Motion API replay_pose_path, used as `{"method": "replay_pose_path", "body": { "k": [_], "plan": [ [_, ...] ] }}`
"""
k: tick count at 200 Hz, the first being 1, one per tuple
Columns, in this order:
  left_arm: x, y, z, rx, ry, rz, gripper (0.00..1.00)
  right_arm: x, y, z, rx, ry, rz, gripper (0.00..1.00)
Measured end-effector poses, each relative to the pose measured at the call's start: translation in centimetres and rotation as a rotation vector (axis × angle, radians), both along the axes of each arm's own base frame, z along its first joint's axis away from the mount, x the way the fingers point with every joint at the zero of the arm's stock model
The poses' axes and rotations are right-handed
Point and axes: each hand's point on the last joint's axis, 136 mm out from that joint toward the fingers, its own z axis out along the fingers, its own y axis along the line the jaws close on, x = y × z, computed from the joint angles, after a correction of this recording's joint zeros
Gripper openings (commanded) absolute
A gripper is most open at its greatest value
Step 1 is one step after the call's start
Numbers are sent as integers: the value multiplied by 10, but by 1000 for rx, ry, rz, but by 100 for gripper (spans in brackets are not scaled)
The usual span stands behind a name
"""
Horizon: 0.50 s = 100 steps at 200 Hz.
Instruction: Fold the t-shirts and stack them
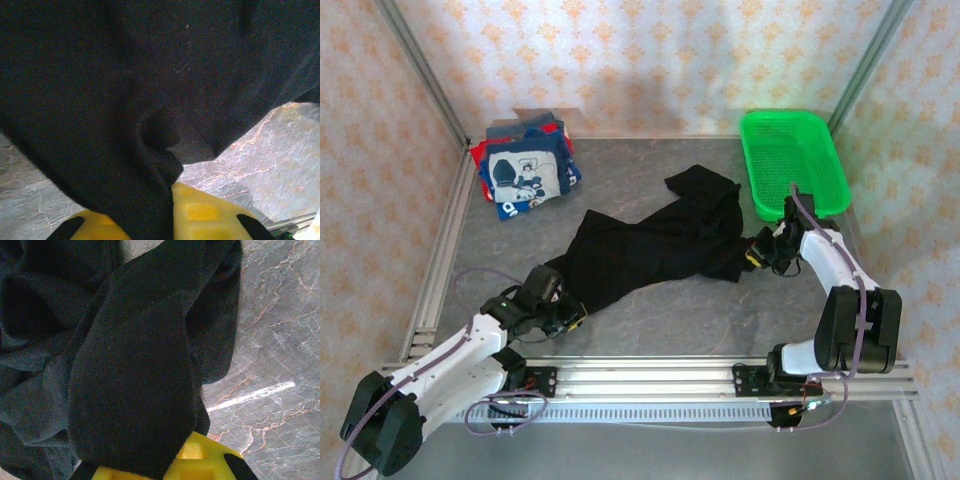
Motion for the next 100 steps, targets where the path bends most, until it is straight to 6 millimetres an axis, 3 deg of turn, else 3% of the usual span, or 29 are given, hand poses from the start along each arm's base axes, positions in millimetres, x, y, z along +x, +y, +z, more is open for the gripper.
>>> {"method": "replay_pose_path", "body": {
  "k": [6, 26, 40, 59, 82, 100],
  "plan": [
    [1, 0, 1, 5, -3, -1, 0, 0, 0, 0, 1, 0, 0, 0],
    [3, 2, 12, 25, -11, -5, 0, 0, 1, 1, 5, -2, 2, 0],
    [9, 4, 32, 38, -45, -4, 0, 1, 1, 8, 6, -13, 2, 0],
    [28, 10, 87, 25, -159, 27, 0, 8, 1, 31, 7, -61, 5, 0],
    [51, 29, 166, 25, -325, 89, 0, 25, 0, 80, -3, -177, 10, 0],
    [60, 47, 213, 52, -415, 126, 0, 37, -7, 120, -4, -267, -6, 0]
  ]
}}
